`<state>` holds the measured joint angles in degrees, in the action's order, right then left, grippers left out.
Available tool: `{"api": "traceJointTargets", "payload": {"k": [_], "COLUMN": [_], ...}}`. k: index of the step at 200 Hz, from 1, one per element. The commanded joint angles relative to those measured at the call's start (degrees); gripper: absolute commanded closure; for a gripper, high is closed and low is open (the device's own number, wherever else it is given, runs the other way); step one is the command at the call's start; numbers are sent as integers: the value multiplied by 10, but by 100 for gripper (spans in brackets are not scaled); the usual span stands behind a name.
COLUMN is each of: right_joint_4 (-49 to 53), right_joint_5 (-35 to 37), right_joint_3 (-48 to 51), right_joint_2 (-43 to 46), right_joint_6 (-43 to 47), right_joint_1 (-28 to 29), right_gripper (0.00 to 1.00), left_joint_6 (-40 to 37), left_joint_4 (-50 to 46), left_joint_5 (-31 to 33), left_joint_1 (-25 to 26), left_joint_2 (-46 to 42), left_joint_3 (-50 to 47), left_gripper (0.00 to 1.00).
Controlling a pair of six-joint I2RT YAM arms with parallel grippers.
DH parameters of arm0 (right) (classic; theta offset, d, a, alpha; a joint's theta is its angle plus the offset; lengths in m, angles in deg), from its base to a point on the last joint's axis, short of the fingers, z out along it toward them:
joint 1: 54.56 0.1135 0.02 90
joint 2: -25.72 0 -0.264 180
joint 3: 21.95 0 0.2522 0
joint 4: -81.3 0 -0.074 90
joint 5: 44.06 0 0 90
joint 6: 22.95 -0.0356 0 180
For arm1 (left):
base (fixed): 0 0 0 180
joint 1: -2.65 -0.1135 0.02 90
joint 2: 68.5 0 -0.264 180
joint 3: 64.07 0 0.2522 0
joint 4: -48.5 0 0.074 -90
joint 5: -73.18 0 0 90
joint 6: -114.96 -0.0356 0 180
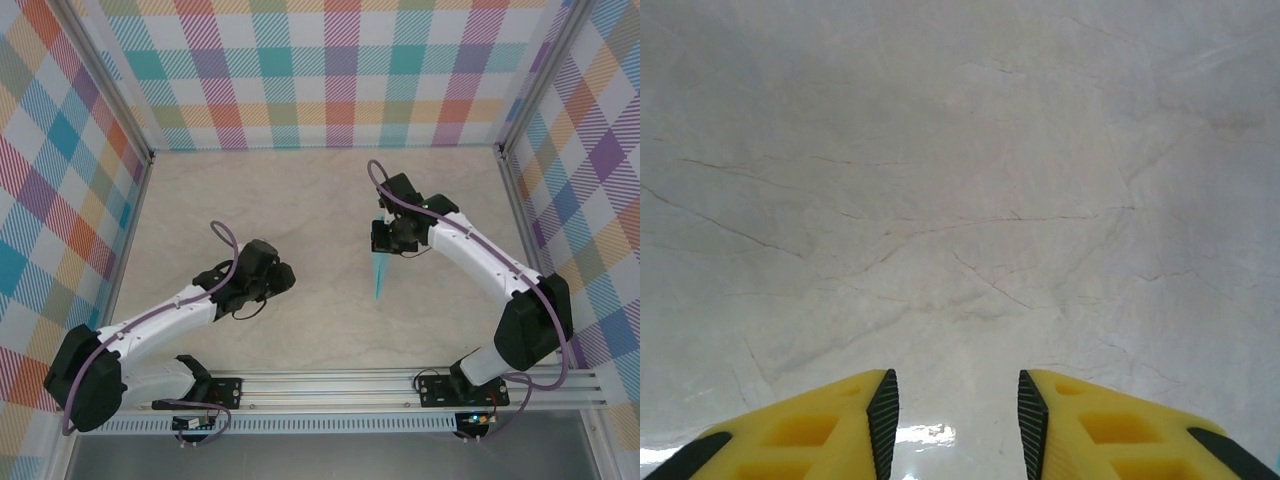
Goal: Fold a paper plane with a square sheet of paper (pick it up from the middle)
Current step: Turn over the paper at the center of the table.
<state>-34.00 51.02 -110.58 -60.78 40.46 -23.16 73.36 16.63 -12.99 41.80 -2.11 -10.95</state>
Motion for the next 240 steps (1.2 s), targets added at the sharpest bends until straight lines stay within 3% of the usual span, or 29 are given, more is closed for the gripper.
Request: {"api": "traceJointTargets", "payload": {"k": [1, 36, 65, 148, 240], "right_joint_4": [118, 198, 231, 232, 223], "right_joint_5": [121, 211, 247, 248, 218], "right_joint_3": [-42, -96, -122, -147, -198], "right_joint_2": [-15, -78, -126, -191, -314], "right_joint_6": [2, -39, -66, -84, -117], "right_joint_1": [25, 62, 76, 100, 139], "right_gripper": [93, 93, 95, 94, 90], "left_joint_6": [-1, 10, 25, 40, 49], "left_joint_4": [-6, -18, -17, -30, -45], "left_joint_5": [25, 52, 65, 88, 90], "left_joint_1": [-12, -13, -13, -13, -13], "left_joint_2": [-19, -38, -63, -107, -111], "left_joint_3": [-7, -13, -32, -57, -55], "left_gripper": [59, 57, 54, 44, 43]}}
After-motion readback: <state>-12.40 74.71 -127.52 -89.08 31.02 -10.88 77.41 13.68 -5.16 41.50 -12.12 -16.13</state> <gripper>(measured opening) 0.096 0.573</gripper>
